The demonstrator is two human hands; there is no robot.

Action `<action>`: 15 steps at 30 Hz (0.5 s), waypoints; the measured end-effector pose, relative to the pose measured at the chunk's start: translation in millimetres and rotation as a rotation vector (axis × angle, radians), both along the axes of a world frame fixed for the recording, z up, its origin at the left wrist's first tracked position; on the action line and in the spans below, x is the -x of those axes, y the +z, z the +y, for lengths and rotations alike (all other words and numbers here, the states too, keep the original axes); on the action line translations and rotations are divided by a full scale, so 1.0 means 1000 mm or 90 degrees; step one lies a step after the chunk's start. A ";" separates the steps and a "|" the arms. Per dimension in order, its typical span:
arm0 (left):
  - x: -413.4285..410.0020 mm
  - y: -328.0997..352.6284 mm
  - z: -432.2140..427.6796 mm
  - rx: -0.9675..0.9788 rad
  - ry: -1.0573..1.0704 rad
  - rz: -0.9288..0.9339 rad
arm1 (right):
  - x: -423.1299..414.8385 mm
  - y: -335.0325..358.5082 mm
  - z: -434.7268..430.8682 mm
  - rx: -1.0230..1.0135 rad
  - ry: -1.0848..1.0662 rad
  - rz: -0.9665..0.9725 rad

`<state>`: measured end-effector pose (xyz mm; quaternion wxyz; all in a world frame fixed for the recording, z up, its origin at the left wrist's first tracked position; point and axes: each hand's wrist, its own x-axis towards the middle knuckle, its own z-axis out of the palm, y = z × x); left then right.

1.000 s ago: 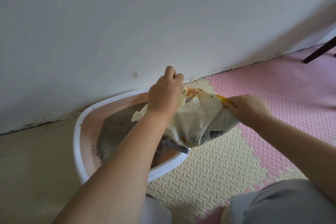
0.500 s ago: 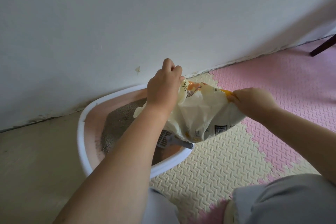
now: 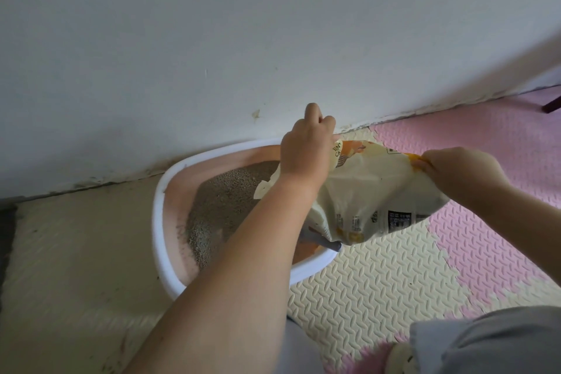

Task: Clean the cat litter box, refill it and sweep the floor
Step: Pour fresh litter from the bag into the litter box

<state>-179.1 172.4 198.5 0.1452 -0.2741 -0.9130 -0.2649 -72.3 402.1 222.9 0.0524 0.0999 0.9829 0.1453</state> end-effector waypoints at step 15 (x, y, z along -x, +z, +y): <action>0.008 -0.015 -0.004 -0.039 0.041 -0.049 | -0.011 0.021 -0.011 0.063 -0.050 0.044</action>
